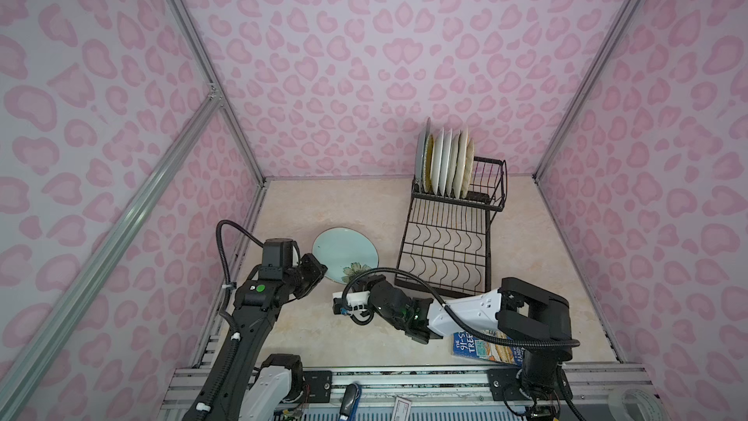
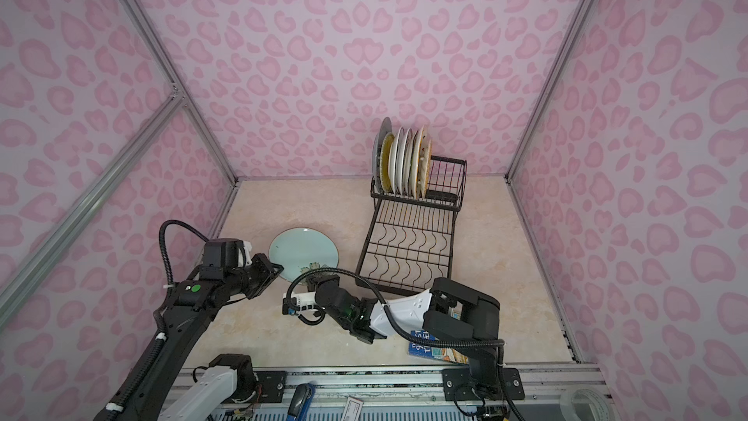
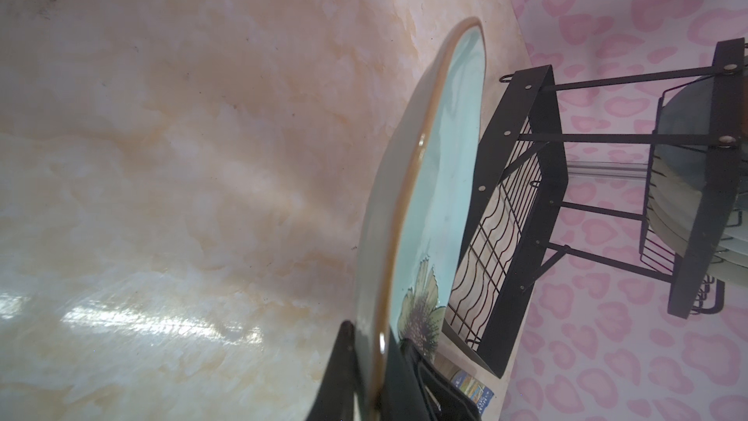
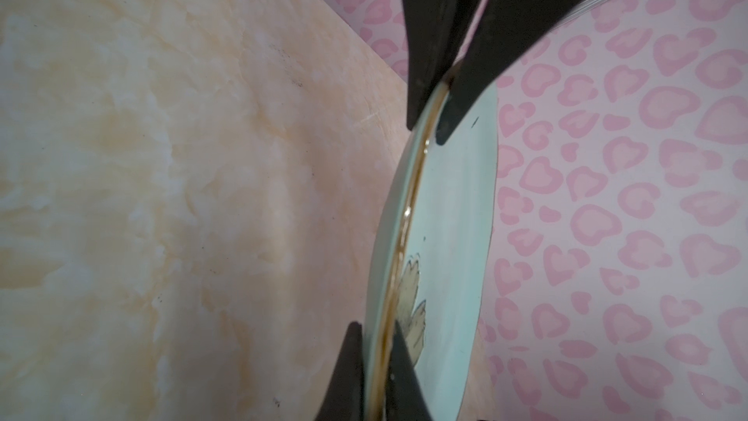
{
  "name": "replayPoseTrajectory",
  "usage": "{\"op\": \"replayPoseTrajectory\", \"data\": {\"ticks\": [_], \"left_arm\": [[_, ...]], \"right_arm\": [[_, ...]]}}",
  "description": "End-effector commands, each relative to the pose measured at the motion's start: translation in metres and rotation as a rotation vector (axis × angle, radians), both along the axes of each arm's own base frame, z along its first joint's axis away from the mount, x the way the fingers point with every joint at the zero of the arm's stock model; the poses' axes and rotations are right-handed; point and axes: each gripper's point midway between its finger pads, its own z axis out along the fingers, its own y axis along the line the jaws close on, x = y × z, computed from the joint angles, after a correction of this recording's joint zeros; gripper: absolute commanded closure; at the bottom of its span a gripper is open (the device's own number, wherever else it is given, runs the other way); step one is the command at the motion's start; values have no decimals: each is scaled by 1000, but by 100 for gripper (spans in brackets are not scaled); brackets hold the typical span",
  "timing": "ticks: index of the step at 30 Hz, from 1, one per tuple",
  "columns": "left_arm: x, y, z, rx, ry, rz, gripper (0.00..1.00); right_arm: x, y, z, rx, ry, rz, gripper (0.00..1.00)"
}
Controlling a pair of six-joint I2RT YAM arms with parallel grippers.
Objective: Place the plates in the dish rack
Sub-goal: 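Grasp the upright teal plate's rim with the right gripper beside the left, then lift the teal plate to the upper tier with the right gripper while the left withdraws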
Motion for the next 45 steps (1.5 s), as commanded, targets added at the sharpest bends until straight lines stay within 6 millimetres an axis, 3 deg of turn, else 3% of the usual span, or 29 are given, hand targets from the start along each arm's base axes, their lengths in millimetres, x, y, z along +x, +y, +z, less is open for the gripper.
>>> {"op": "replayPoseTrajectory", "data": {"ticks": [1,9,16,23,29,39,45], "left_arm": [[12,-8,24,-47,-85,-21,87],[15,-13,55,-45,-176,-73,1],[14,-22,103,-57,-342,-152,2],[5,-36,162,-82,-610,-260,2],[-8,-40,202,-83,-848,-297,2],[-31,-62,248,-104,-1232,-431,2],[-44,-102,244,-78,-1325,-618,3]], "right_arm": [[9,-2,23,136,10,-69,100],[14,-11,21,144,41,-101,100],[21,-27,29,194,93,-151,100],[13,-47,66,328,170,-181,100],[3,-73,113,456,247,-211,100],[-3,-141,201,705,353,-386,100],[-9,-181,271,876,416,-365,100]]}}
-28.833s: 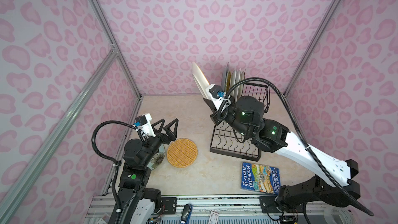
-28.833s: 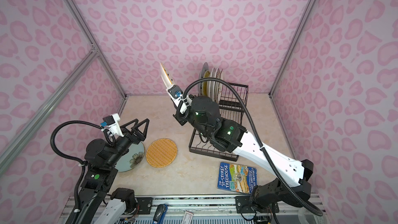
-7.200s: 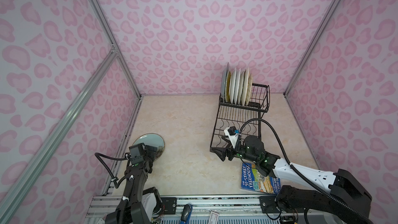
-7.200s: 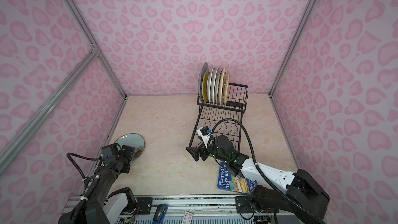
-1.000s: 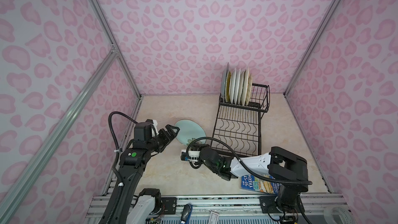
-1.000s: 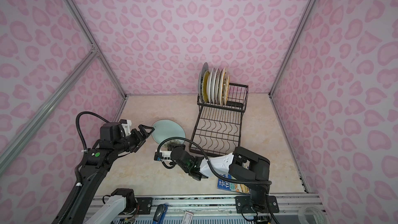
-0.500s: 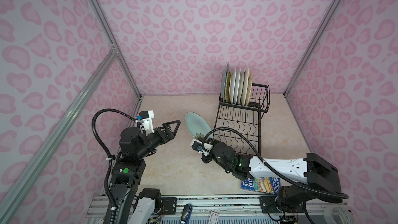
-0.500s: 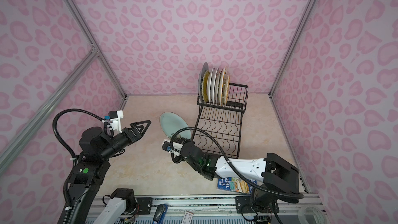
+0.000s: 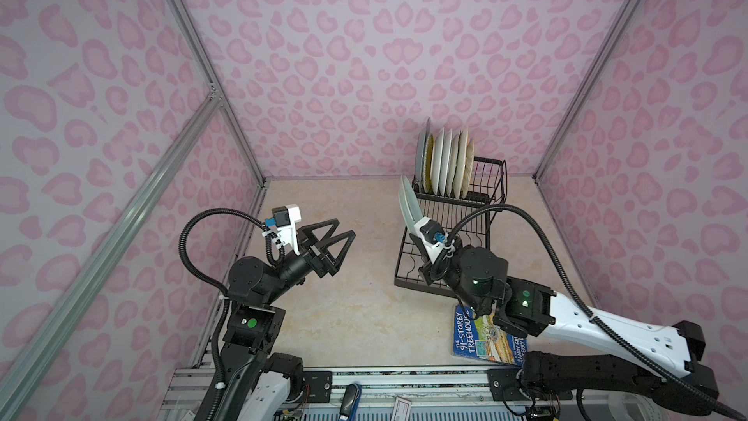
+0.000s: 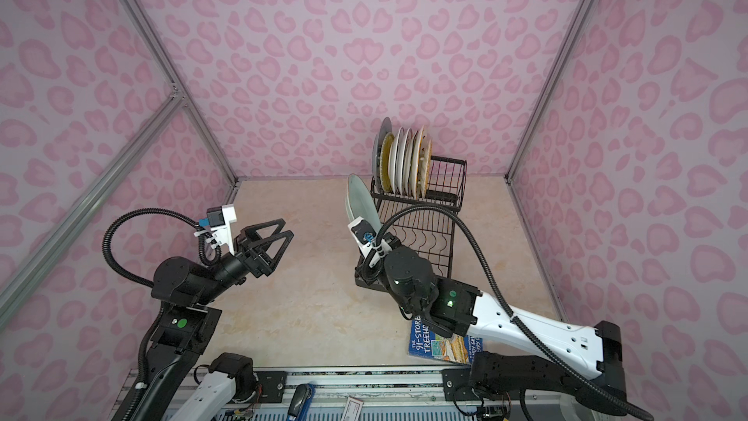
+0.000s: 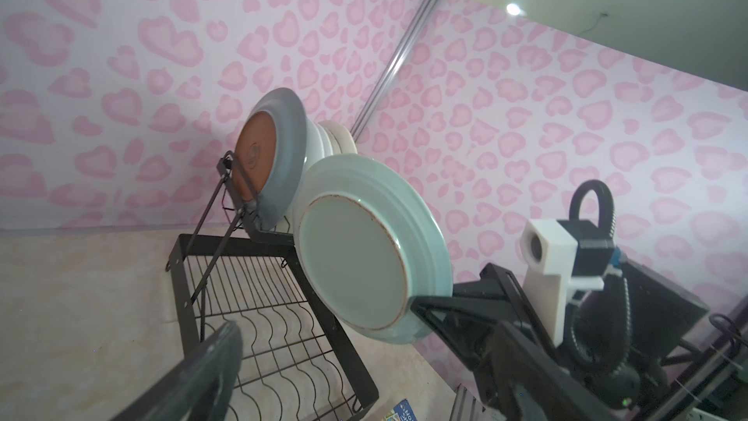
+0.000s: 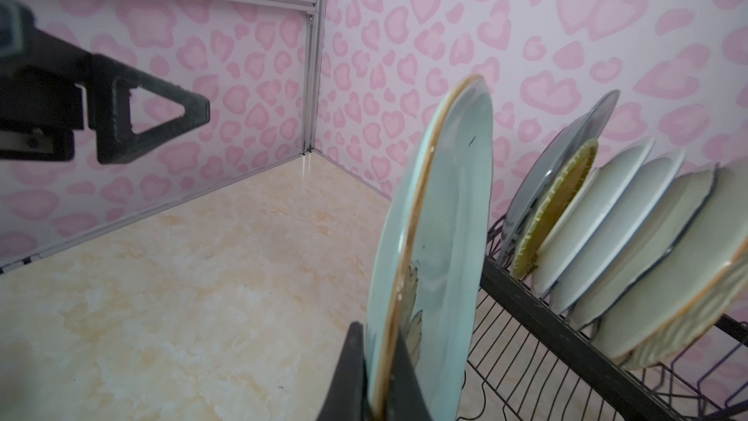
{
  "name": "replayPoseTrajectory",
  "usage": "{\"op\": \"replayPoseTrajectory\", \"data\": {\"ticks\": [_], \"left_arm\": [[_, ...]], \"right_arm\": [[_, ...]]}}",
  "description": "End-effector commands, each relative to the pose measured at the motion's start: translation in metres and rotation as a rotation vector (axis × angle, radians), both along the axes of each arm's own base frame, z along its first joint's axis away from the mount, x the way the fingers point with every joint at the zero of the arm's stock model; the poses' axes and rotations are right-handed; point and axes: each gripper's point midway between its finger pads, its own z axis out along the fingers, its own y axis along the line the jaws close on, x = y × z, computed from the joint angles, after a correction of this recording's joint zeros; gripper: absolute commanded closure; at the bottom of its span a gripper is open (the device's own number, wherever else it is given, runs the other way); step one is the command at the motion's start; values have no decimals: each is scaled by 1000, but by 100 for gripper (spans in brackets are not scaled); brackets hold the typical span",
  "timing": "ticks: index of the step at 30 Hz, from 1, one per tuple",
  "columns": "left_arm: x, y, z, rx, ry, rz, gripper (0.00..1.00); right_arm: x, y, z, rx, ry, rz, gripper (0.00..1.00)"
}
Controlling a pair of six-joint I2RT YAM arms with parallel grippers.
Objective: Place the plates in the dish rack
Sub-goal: 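Lift the teal plate to the upper tier with the right gripper while the left withdraws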
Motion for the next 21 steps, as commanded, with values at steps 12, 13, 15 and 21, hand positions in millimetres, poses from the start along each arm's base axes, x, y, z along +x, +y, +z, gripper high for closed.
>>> {"op": "replayPoseTrajectory", "data": {"ticks": [12,13,15,21], "left_arm": [[4,-42,-52,260,-154,-48,2],[6,-42,-58,275,-139,-47,2],[9,-44,-65,306,-104,-54,3],[9,-44,-70,311,-96,-62,2]], "right_arm": [[30,-115,130,359,-61,-255,100],[34,-124,134,384,-62,-272,100],[48,-143,143,433,-62,-313,100],[93,-175,142,526,-4,-364,100]]}}
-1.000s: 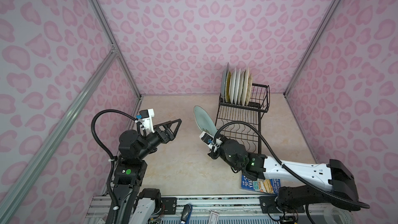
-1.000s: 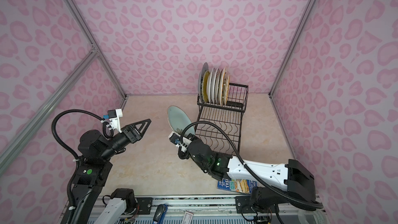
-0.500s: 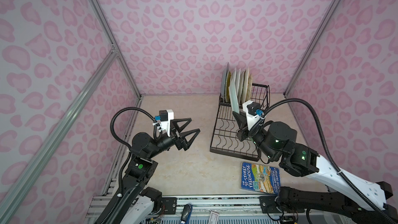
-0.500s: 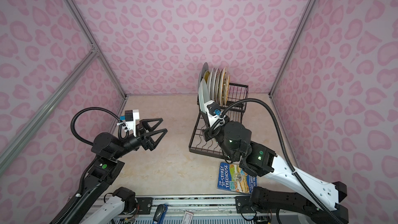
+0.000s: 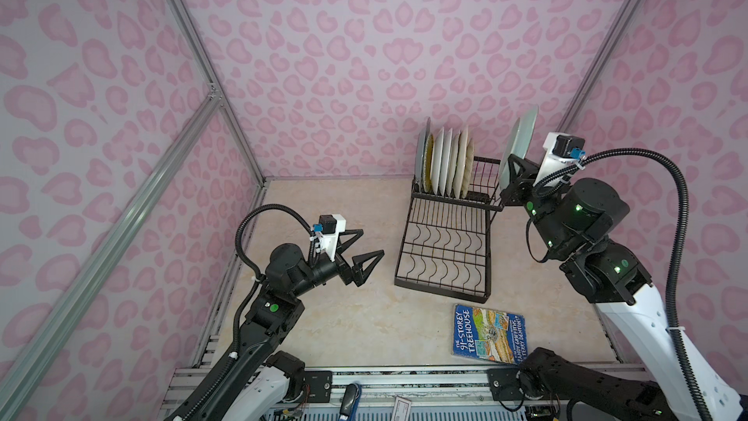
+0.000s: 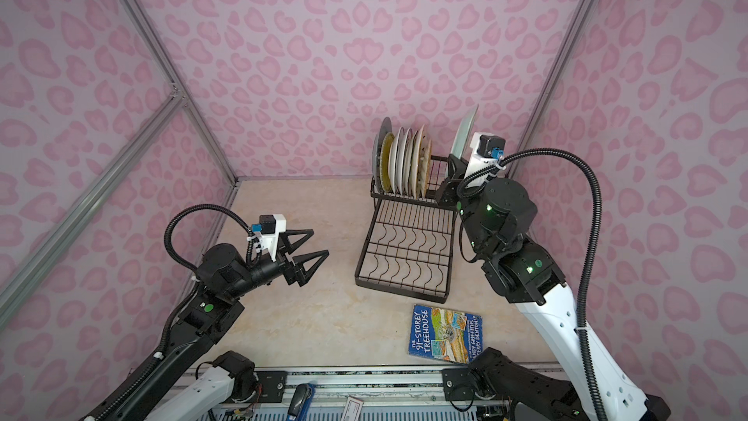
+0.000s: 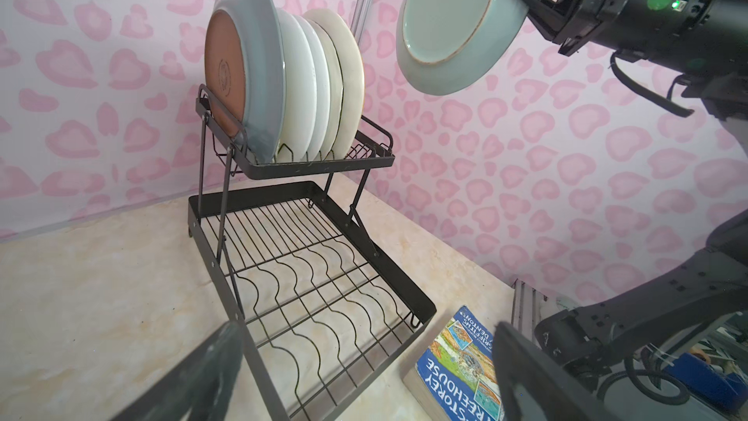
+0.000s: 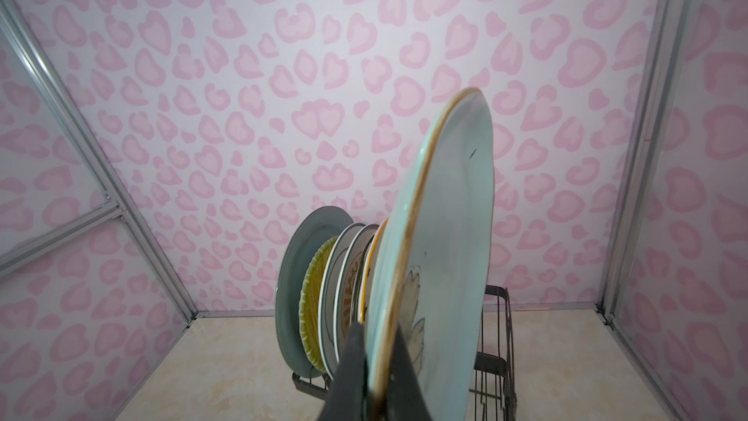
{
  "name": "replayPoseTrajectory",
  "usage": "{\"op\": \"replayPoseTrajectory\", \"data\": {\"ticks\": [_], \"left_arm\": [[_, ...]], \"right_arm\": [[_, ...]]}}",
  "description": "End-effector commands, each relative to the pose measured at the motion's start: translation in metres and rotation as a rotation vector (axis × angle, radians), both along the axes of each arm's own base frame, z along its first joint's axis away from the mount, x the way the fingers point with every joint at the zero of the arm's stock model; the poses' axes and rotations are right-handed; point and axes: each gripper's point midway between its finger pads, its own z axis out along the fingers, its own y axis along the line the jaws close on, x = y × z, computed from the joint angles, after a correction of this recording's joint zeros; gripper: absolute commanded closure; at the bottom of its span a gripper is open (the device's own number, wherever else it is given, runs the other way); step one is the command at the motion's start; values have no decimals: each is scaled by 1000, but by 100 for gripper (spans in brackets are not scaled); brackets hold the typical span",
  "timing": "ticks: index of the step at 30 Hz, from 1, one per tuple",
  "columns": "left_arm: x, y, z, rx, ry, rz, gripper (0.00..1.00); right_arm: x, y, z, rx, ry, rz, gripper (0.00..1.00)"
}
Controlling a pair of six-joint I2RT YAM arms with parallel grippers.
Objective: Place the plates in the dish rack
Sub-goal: 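Lift the teal plate to the upper tier with the right gripper while the left withdraws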
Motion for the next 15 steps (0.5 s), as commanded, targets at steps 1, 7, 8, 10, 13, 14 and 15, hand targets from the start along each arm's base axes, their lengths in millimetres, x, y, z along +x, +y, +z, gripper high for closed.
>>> {"op": "replayPoseTrajectory", "data": {"ticks": [1,7,8,10,13,14,15], "left_arm": [[-4,0,3,5,-24,-13,2],[-13,-3,5,-10,-34,-60,3],[-14,-4,5,-9,-33,-67,3],[-14,-5,5,-8,-30,-73,3],[-14,-6,3,-12,-18,-82,3],[-14,-7,3,-12,-16,-87,2],[-15,-7,3,-11,-14,-90,2]], "right_arm": [[14,6,14,115,-35,96,100],[63,-6,-13,186,57,111,100],[70,-8,-18,199,70,114,100],[79,-9,-14,208,72,128,100],[92,-8,-24,206,100,136,100],[97,-7,-27,210,110,139,100],[100,-6,-30,212,119,148,100]]}}
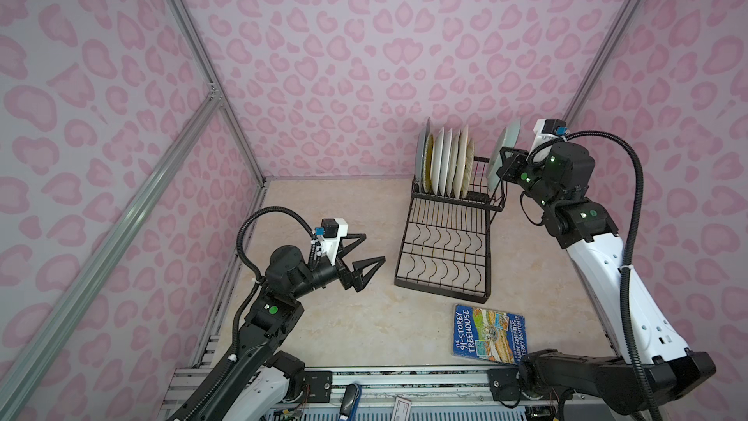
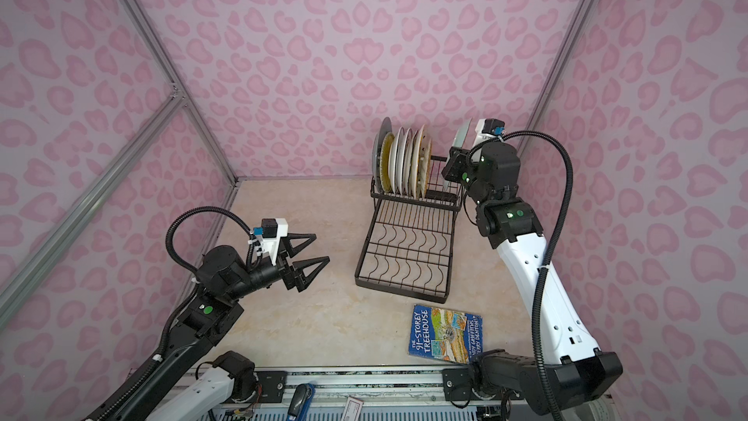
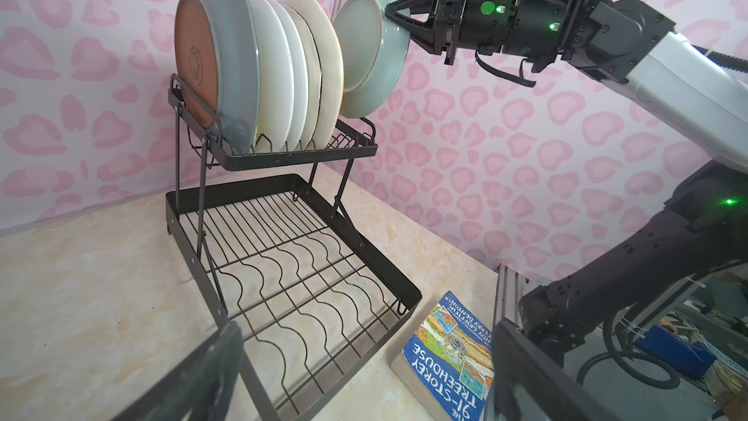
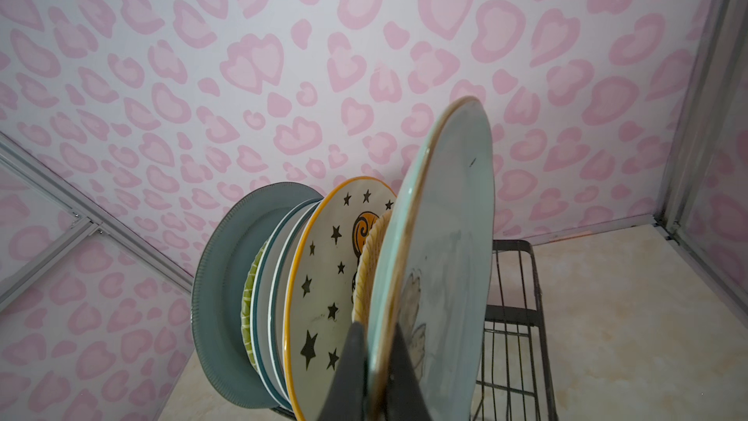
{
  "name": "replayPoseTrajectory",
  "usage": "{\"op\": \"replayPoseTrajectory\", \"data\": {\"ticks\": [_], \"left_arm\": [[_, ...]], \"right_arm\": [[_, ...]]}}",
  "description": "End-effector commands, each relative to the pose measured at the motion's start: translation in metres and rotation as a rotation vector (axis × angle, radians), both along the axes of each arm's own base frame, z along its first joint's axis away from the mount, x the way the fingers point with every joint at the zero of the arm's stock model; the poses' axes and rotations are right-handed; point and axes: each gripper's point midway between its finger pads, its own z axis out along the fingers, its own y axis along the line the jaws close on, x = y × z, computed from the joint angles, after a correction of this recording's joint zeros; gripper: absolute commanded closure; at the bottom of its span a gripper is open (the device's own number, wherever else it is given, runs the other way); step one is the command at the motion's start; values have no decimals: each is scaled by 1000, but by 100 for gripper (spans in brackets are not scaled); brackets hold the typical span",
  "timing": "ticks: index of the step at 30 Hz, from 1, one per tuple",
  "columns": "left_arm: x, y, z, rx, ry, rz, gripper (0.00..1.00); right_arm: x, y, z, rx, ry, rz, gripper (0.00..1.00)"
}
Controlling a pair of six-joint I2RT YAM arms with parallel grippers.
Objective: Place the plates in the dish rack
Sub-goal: 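Lift the teal plate to the upper tier with the right gripper while the left withdraws, then lower the teal plate into the upper-tier slot beside the wicker plate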
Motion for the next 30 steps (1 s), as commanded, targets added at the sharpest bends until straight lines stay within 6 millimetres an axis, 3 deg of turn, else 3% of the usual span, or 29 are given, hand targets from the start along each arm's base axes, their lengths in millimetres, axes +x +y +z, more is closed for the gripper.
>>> {"op": "replayPoseTrajectory", "data": {"ticks": [1,13,30], "left_arm": [[-3,-3,7,-15,-18,-27,2],[-3,-2,6,-12,-18,-28,2],[-2,-4,4,-10,-5,-35,2]], "right_arm": [[7,13,30,59,-111,80,100],[30,12,6,51,-25,117,100],[41,20,-18,42,56,174,100]]}}
